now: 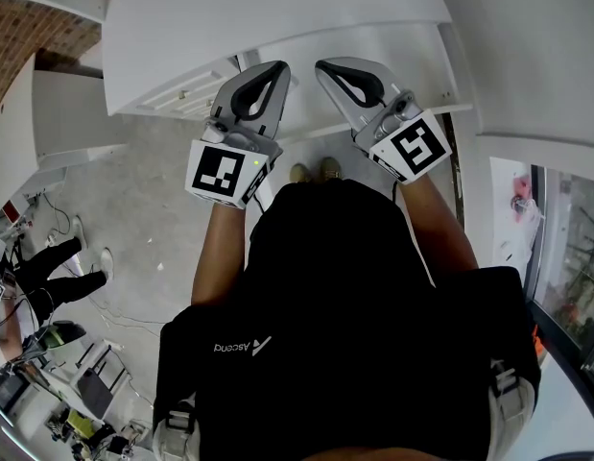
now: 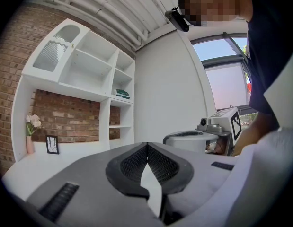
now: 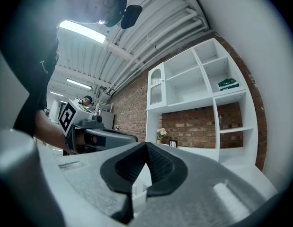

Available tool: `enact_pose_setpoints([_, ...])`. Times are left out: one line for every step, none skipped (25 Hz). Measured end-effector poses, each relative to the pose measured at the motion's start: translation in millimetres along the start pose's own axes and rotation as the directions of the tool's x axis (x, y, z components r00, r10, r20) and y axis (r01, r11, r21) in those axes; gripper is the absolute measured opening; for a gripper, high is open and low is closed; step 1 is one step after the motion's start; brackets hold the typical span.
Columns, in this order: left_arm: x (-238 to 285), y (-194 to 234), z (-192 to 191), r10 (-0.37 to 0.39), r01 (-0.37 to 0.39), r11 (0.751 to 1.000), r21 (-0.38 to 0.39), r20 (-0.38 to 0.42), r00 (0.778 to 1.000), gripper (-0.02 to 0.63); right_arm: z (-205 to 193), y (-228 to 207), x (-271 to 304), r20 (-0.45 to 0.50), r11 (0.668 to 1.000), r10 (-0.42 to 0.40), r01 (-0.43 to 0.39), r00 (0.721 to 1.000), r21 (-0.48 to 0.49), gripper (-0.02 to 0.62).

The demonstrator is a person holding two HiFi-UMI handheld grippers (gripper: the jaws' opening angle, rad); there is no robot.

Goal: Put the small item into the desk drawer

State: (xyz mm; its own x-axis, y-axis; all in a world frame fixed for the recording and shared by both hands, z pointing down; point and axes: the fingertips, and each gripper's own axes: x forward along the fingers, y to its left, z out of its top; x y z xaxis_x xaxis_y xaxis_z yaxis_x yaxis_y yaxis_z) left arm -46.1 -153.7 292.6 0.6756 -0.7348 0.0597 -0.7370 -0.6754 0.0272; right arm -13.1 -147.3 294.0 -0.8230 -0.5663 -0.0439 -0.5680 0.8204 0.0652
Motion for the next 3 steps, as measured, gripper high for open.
enact_pose_setpoints([-0.3,0.4,-0.1,0.001,-0.001,1.0,0.0,-0.002,1.0,-0.002,0.0,0.0,0.2,0.002,1.0,0.0,0.0,1.0,-0.003,0.0])
enact_pose_setpoints([-0.5,0.9,-0.1,0.003,-0.003,1.0,0.001,-0.005,1.0,-0.002,-0.1,-0.1,0.5,0.002,1.0,0.0,0.0,1.0,-0.005,0.0])
enact_pose_setpoints([-0.7,1.4,-0.2,0.004,-0.004,1.0,0.002,-0.007,1.0,-0.002,-0.1,-0.1,0.8,0.003,1.0,0.0,0.001,1.0,-0.006,0.0])
